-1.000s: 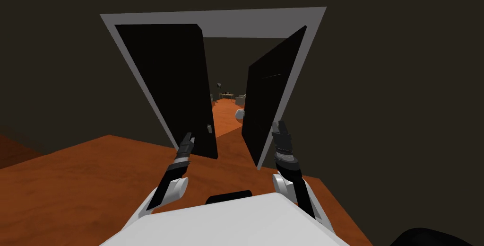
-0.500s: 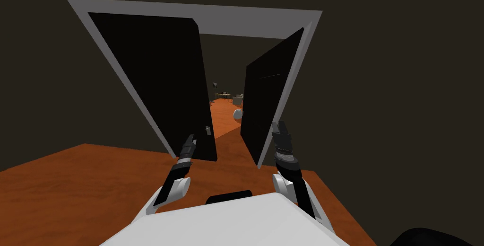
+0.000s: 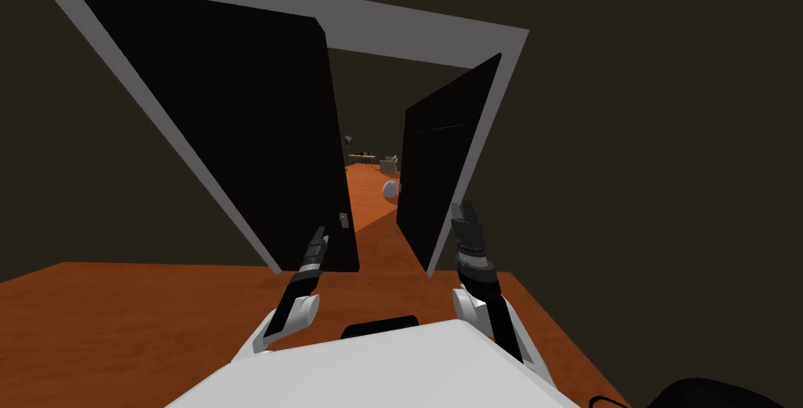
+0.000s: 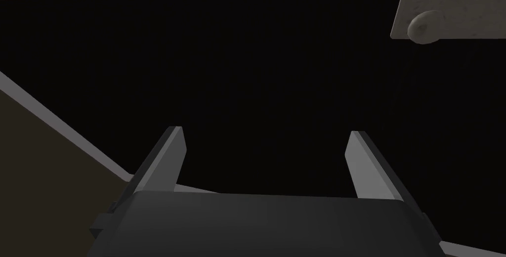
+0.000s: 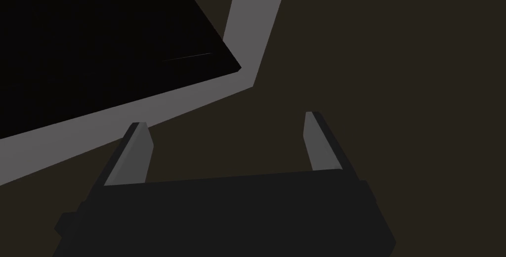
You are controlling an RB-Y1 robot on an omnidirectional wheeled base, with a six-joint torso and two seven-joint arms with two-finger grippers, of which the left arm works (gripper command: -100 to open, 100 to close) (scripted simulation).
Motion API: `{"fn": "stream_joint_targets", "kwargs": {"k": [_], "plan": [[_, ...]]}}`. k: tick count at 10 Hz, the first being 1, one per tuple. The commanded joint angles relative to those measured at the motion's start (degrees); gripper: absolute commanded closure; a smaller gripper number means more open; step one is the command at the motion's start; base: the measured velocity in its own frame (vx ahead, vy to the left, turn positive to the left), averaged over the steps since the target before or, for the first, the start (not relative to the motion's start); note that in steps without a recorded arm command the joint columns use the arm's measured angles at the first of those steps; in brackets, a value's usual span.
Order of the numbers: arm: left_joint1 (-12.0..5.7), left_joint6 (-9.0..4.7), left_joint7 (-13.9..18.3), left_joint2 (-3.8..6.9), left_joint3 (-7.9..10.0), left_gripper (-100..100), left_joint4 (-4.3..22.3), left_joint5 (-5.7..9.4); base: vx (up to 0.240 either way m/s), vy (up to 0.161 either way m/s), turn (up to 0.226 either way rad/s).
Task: Push the door open
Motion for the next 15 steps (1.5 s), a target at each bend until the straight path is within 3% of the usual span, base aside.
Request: {"fn": "stream_joint_targets", "kwargs": {"k": [1,2,8,9,13,15], "plan": [[-0.73,-0.73,0.19,-0.09,0.08,-100,2.69,0.03,0.030,0.122,-0.187],[-0.73,-0.73,0.19,-0.09,0.08,-100,2.69,0.03,0.010,0.099,-0.059],[-4.16,-2.32,0.42,-0.98,0.54,-100,11.87,0.13,0.009,0.116,-0.135],[-4.16,-2.32,0.42,-0.98,0.54,-100,11.87,0.13,-0.001,0.087,-0.046],[-6.18,-3.25,0.55,-1.72,0.81,-100,17.28,0.19,0.002,0.091,-0.117],[-6.64,-3.47,0.58,-1.92,0.87,-100,18.52,0.20,-0.003,0.072,-0.054]]}}
